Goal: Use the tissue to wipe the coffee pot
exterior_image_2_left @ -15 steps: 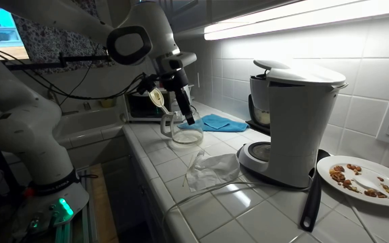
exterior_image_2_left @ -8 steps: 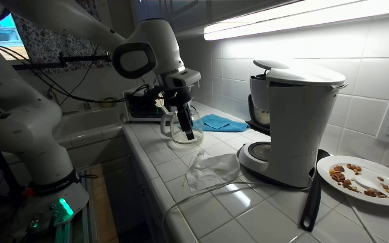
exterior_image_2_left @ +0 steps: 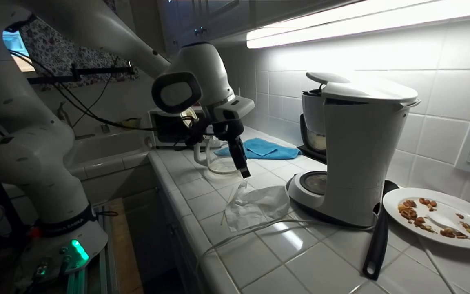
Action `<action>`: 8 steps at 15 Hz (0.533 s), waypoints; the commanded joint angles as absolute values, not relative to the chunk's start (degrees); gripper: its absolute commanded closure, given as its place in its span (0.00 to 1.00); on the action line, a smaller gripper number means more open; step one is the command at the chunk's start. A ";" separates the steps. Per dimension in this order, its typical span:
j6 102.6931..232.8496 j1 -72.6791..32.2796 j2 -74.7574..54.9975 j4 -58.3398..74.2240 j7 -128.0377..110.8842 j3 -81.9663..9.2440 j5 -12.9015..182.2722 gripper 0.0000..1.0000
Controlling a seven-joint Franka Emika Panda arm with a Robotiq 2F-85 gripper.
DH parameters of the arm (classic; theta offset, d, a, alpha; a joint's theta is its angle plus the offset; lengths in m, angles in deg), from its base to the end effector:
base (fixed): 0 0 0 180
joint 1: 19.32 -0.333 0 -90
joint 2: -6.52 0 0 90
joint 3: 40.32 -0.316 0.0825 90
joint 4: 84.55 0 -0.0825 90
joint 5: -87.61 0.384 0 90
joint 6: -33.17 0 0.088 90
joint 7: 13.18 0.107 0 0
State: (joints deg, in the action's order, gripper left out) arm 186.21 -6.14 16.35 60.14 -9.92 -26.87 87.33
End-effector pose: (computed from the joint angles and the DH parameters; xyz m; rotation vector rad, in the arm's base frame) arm 0.4246 -0.2126 0.3696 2.9728 -0.7918 0.4865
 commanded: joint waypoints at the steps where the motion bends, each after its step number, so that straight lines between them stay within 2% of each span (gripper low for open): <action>1: 189.38 -8.14 12.37 58.58 -14.34 -26.18 94.51 0.00; 8: 186.63 -5.40 6.31 56.69 -7.50 -26.80 84.82 0.00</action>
State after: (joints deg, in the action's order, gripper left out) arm 187.53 -6.21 9.01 58.46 -10.37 -26.82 88.58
